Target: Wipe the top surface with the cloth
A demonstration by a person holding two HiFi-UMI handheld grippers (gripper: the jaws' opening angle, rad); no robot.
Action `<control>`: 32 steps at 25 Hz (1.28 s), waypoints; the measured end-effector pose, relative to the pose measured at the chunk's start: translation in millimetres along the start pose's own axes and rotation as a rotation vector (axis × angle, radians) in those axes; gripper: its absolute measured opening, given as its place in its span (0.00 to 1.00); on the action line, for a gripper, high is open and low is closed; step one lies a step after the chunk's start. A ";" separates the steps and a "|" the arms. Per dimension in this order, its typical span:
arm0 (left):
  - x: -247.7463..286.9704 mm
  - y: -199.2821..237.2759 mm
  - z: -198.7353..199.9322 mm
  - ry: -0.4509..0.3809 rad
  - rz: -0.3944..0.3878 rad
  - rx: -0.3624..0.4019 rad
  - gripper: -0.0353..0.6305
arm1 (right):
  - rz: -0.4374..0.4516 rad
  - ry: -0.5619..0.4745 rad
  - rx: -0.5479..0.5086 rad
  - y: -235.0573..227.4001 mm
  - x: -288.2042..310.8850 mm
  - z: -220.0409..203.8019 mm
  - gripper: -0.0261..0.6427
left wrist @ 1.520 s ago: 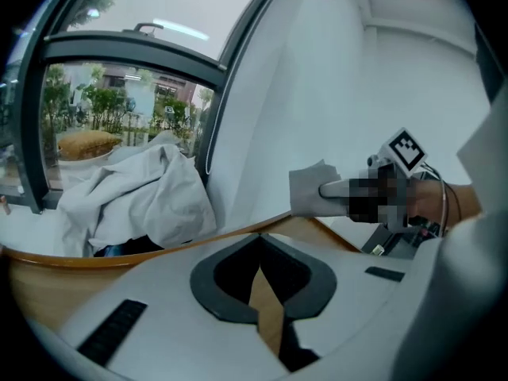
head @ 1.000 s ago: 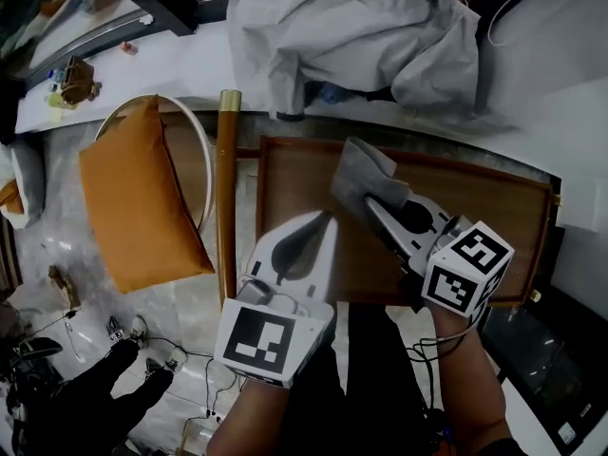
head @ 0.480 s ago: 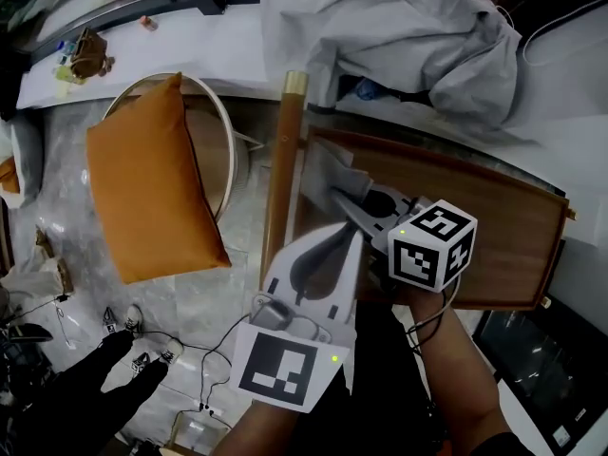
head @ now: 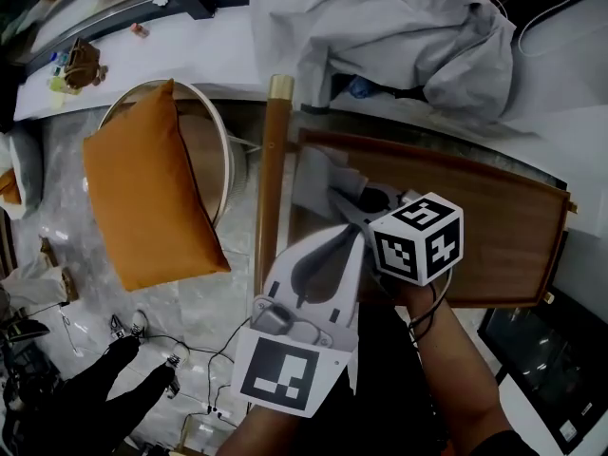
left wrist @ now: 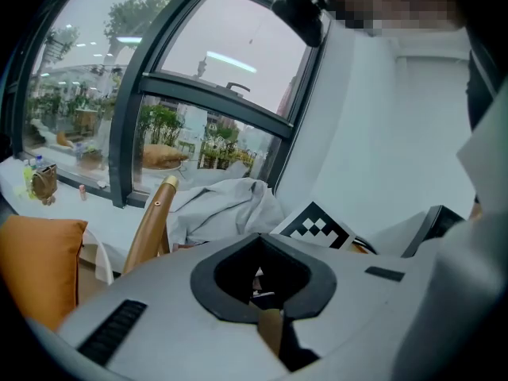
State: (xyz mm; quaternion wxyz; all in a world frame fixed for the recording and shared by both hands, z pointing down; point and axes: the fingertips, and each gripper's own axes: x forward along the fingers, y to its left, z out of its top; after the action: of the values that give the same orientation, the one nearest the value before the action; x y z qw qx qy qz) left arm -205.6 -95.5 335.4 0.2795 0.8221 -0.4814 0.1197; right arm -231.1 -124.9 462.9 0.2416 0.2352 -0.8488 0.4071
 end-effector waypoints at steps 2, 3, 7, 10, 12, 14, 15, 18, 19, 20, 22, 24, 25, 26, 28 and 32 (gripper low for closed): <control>4.7 -1.9 -0.6 0.009 0.001 0.001 0.07 | -0.014 0.007 -0.004 -6.3 -3.7 -1.1 0.08; 7.2 -3.1 -0.9 0.012 0.002 0.003 0.07 | -0.021 0.009 -0.004 -9.7 -6.3 -2.0 0.08; 19.3 -8.5 -6.8 0.035 0.003 0.009 0.07 | -0.045 0.013 -0.005 -23.0 -19.6 -7.1 0.08; 32.4 -14.8 -13.7 0.057 0.000 0.013 0.07 | -0.063 0.016 0.005 -36.0 -34.0 -12.0 0.08; 42.7 -20.0 -17.5 0.071 -0.002 0.025 0.07 | -0.077 0.014 0.015 -47.1 -46.2 -14.7 0.08; 55.5 -26.3 -22.8 0.087 -0.005 0.046 0.07 | -0.099 0.010 0.023 -60.5 -61.0 -17.9 0.08; 63.0 -29.8 -25.8 0.095 -0.007 0.055 0.07 | -0.112 0.008 0.026 -68.0 -69.2 -19.7 0.08; 86.1 -41.7 -32.3 0.107 -0.017 0.079 0.07 | -0.149 0.002 0.039 -89.9 -94.1 -24.9 0.08; 93.0 -47.1 -33.9 0.110 -0.023 0.083 0.07 | -0.160 0.000 0.044 -97.0 -102.3 -26.8 0.08; 99.6 -53.7 -35.4 0.115 -0.032 0.085 0.07 | -0.171 -0.002 0.050 -104.2 -110.6 -29.0 0.08; 111.9 -68.7 -38.0 0.123 -0.054 0.089 0.07 | -0.193 -0.003 0.063 -118.3 -127.2 -35.1 0.08; 122.6 -83.5 -40.0 0.132 -0.074 0.096 0.07 | -0.214 -0.002 0.077 -131.9 -143.1 -42.7 0.08; 127.7 -90.3 -40.9 0.135 -0.083 0.100 0.07 | -0.224 -0.001 0.083 -138.6 -150.9 -46.4 0.08; 132.7 -96.8 -41.6 0.139 -0.092 0.104 0.07 | -0.235 0.000 0.090 -145.3 -158.7 -49.8 0.08; 142.2 -109.4 -43.3 0.146 -0.108 0.111 0.07 | -0.253 -0.002 0.106 -158.4 -174.4 -55.8 0.08; 158.9 -134.3 -48.2 0.165 -0.139 0.130 0.07 | -0.289 -0.016 0.136 -179.5 -203.3 -65.0 0.08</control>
State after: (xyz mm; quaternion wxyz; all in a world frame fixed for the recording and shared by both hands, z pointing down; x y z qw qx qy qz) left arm -6.2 -131.8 402.5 0.2720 0.8571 -0.3899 0.1982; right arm 47.3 -131.5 480.1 0.2744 0.3738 -0.7787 0.4226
